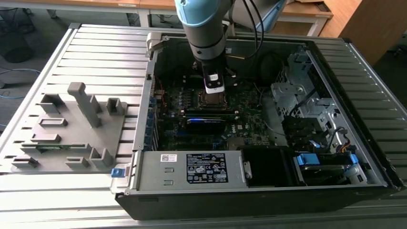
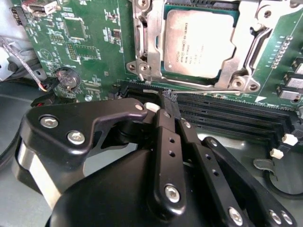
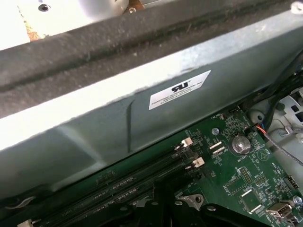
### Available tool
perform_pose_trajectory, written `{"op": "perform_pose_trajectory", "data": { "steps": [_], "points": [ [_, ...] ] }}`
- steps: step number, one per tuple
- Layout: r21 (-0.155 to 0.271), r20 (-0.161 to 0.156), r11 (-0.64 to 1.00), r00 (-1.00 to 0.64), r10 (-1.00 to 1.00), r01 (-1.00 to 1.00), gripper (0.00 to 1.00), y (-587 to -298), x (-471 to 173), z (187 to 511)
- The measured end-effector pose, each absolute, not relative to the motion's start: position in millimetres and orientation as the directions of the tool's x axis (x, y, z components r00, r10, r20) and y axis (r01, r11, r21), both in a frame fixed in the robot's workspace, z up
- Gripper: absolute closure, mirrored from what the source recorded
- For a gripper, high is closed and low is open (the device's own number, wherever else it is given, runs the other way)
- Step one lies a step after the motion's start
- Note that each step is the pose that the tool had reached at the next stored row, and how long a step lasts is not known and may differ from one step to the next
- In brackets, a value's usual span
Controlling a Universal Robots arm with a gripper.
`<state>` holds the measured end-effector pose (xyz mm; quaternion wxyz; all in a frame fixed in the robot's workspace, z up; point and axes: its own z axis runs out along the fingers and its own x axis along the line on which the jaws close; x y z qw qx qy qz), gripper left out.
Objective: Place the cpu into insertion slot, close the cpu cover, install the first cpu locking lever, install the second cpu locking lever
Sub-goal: 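Install the first cpu locking lever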
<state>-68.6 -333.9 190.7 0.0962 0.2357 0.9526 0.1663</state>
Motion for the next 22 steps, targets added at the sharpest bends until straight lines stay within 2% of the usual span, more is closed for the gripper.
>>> {"op": "perform_pose_trajectory", "data": {
  "steps": [22],
  "points": [
    [0.341,-0.12,0.843,-0.87,0.478,0.416,0.89,-332.8,-68.7,190.2]
  ]
}}
